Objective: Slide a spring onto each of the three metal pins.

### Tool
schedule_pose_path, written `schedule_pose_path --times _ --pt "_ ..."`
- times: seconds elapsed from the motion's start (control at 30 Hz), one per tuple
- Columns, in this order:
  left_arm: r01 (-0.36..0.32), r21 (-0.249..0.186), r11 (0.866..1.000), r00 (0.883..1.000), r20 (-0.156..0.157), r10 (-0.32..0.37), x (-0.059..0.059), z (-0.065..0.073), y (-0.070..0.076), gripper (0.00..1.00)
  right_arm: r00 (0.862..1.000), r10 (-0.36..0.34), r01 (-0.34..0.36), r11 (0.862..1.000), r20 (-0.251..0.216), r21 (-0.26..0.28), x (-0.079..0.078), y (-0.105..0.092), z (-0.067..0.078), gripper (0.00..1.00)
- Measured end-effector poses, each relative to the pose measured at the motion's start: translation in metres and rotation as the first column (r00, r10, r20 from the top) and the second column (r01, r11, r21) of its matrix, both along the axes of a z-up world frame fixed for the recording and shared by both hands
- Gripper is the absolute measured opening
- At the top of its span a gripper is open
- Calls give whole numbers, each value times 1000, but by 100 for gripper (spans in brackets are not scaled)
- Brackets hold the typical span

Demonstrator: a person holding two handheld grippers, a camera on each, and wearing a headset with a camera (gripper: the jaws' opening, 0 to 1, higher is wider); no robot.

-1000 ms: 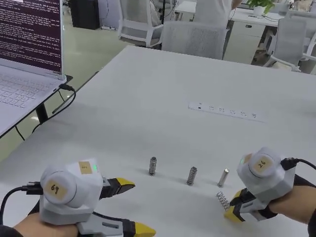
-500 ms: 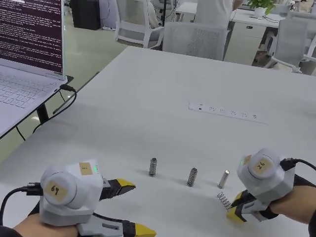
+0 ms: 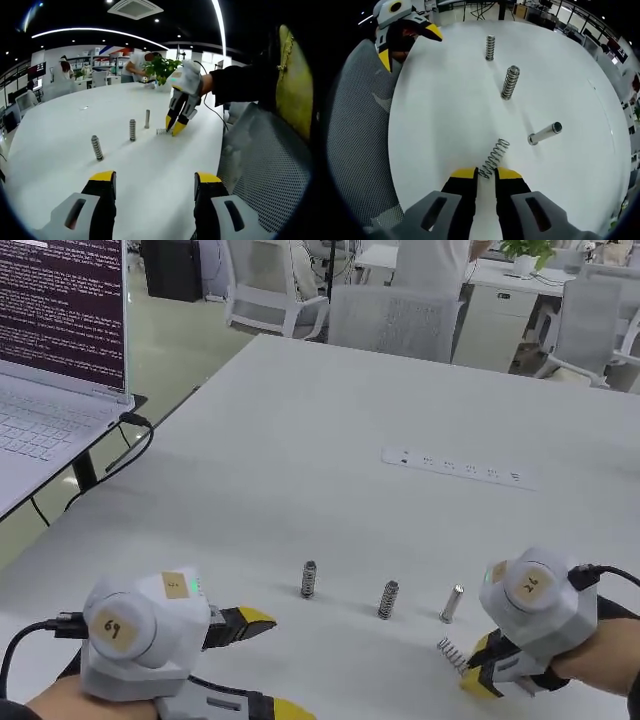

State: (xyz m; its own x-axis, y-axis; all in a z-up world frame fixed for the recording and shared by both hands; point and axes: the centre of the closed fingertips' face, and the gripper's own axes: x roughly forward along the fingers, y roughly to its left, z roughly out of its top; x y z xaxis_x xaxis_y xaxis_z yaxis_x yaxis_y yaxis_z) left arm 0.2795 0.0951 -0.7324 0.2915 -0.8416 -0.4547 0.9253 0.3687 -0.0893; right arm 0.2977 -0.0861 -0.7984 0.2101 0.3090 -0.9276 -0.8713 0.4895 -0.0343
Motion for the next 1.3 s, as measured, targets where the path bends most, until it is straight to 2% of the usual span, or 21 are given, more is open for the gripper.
schedule_pose_path --times 0.1,0.37,0.4,1.07,1.3 --pt "8 2 1000 1000 0 -8 -1 0 -1 58 1000 10 -10 1000 -10 6 -3 1 0 11" --pt "23 6 1000 1000 -1 -23 -3 -1 -3 58 995 93 -91 995 -44 36 -18 13 1 11" --pt "24 5 1000 1000 -1 -24 -3 -1 -3 58 989 141 -140 990 -35 36 -20 15 1 11" --pt "35 6 999 999 -1 -35 -5 -1 -4 56 988 153 -152 988 -34 27 -18 16 0 11" --pt "53 10 999 999 0 -53 -4 -1 -6 56 984 172 -169 984 -41 55 -21 25 5 10"
